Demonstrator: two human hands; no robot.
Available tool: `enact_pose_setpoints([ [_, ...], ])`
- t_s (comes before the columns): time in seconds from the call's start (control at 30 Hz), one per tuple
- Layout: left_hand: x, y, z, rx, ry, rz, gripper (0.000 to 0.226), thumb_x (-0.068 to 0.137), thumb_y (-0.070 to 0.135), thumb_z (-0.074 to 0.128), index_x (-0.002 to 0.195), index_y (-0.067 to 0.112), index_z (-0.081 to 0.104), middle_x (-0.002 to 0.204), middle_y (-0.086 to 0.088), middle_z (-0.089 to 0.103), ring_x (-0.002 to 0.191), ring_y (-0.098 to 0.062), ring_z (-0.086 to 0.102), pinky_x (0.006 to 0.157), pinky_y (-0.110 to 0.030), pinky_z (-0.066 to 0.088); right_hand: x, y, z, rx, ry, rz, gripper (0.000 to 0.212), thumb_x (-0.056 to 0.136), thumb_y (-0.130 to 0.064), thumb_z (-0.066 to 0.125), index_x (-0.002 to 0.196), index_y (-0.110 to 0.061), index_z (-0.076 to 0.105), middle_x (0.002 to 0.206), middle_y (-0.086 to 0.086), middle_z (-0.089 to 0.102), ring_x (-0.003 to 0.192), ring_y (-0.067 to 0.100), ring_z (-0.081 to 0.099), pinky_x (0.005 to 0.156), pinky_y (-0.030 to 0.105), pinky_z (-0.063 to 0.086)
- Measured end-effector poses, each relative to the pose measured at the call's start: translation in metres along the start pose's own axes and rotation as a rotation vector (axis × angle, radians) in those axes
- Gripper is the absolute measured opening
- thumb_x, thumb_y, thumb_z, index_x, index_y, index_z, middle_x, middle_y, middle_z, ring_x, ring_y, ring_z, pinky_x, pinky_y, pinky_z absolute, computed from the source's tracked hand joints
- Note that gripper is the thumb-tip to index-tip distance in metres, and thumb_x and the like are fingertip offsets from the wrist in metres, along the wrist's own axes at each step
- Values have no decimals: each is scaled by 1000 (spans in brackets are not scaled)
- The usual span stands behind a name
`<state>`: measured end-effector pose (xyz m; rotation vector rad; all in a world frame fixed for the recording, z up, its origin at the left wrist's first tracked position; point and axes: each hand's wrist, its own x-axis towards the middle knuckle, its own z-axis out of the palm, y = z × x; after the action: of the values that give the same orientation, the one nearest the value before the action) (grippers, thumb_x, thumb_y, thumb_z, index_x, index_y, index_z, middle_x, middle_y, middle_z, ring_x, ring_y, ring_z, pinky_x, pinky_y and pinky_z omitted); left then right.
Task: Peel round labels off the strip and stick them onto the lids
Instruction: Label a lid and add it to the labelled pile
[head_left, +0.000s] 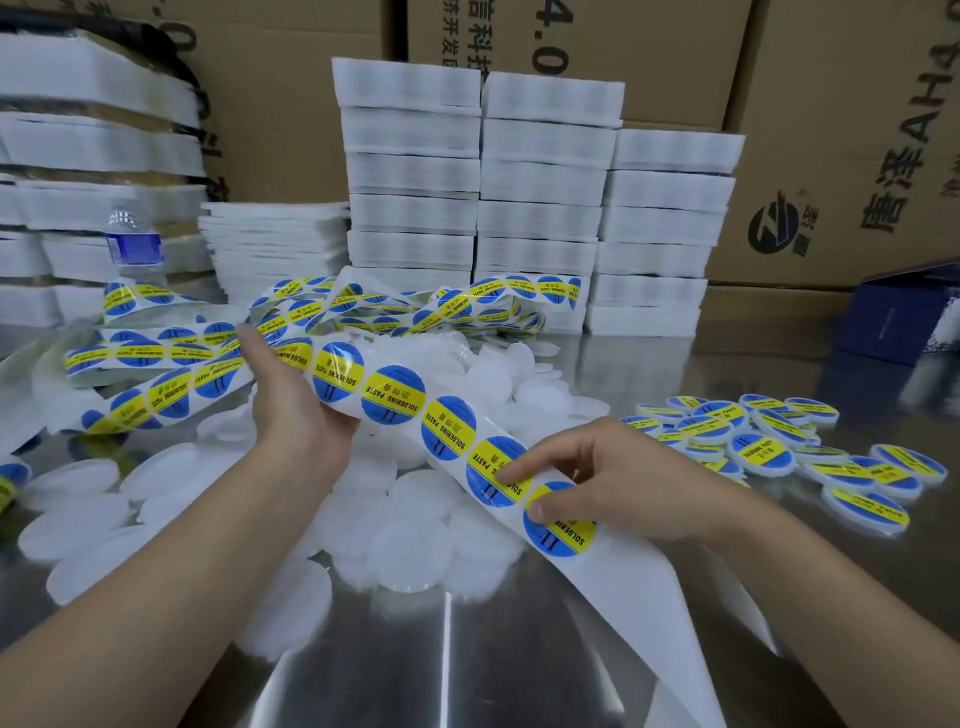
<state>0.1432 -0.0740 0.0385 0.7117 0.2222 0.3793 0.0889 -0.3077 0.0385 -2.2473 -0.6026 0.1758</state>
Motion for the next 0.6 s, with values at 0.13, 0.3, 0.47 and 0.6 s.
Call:
enact_pose_setpoints([
  [0.13,3,4,-2,187,310,129,62,87,73,29,120,28,55,96,10,72,89,-18,70,85,-41,55,1,3,0,106,-11,-81,29,71,-13,79,91,-32,72,92,14,67,77,24,56,78,37,49],
  [0.3,12,4,-5,329,446,278,56,94,54,41,133,14,46,124,1,56,108,-19,55,92,-28,41,1,3,0,187,0,-62,22,66,-19,84,82,-25,71,54,-9,47,50,5,37,51,18,35],
  [0.47,14,-3,-10,417,276,335,48,89,47,56,124,14,60,91,-1,59,80,-15,51,71,-27,43,-1,1,0,209,12,-86,19,66,-21,84,74,-17,67,67,24,61,61,17,53,61,29,43],
  [0.6,17,-6,-12,451,250,352,48,92,44,55,125,9,59,97,-8,64,82,-18,53,74,-29,44,-2,2,-2,196,-7,-86,17,67,-24,83,75,-20,68,68,11,65,61,13,56,61,24,45],
])
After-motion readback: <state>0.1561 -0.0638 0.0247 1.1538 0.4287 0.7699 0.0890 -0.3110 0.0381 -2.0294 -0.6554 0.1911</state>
